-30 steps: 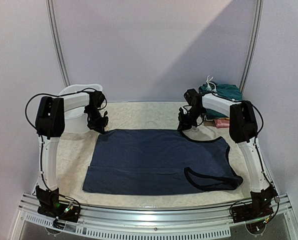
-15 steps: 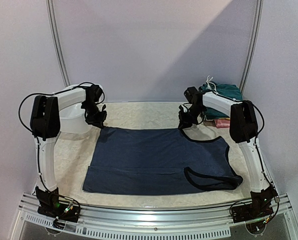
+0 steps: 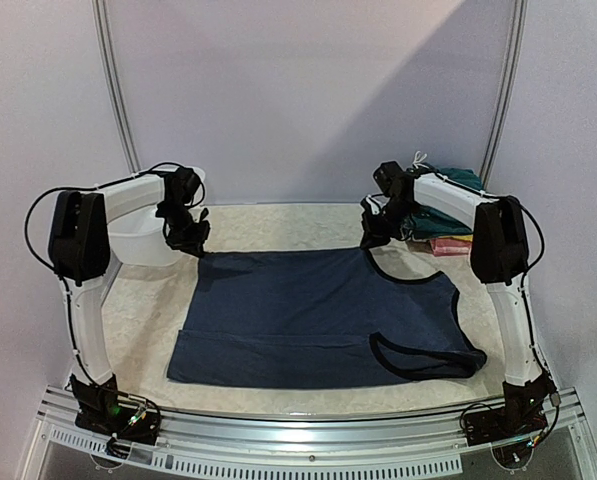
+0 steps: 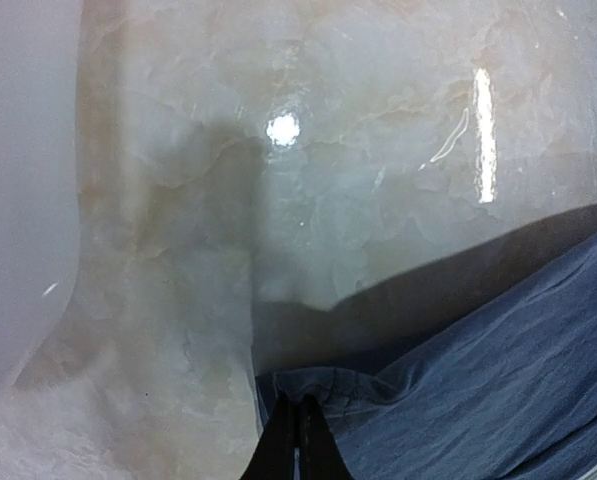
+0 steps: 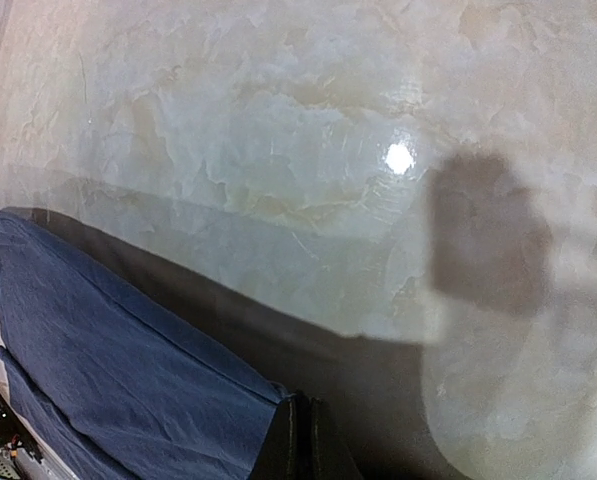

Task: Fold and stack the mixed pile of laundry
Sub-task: Pick up the 1/3-folded tank top from the center of the board, then fold the 1/3-folded tank top at the center of the board.

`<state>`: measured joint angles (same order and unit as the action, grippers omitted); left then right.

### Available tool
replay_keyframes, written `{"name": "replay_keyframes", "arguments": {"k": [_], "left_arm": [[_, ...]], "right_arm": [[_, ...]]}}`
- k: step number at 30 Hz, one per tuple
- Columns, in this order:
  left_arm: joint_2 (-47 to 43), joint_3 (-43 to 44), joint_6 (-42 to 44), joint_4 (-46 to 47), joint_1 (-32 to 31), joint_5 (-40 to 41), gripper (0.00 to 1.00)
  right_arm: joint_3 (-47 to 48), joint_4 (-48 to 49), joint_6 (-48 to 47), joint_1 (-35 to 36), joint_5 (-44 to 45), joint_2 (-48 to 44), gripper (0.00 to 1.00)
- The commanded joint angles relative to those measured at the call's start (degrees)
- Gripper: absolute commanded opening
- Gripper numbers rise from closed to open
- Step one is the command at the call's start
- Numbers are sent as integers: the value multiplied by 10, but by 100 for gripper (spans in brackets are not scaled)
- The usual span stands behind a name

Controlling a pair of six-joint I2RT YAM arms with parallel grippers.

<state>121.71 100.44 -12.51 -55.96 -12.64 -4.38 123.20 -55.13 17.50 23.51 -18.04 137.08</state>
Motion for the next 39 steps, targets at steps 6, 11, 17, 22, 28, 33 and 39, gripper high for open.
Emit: {"name": "replay_keyframes", "arguments": {"k": [6,11,17,22,28,33,39], "left_arm": [[-65,-49,-4,28,1,2,0],[-83,-71,-4,37,1,0,0],[-105,-99,-2,45,2,0,0],[-119,-124,-1,53,2,-2,0],[-135,-147,3,59,2,-2,0],[-153,-176,0,70,2,-3,0],[-176,-211,-3,80,2,-4,0]], "right_arm": [[-59,14,-15,9,18,-57,0],[-88,26,-11,13,24,-77,0],[-117,36,-6,19,28,-98,0],[-147,44,-3,23,37,-111,0],[-194,54,2,31,51,-146,0],[-226,56,5,41,63,-179,0],[-256,50,7,56,86,-207,0]]}}
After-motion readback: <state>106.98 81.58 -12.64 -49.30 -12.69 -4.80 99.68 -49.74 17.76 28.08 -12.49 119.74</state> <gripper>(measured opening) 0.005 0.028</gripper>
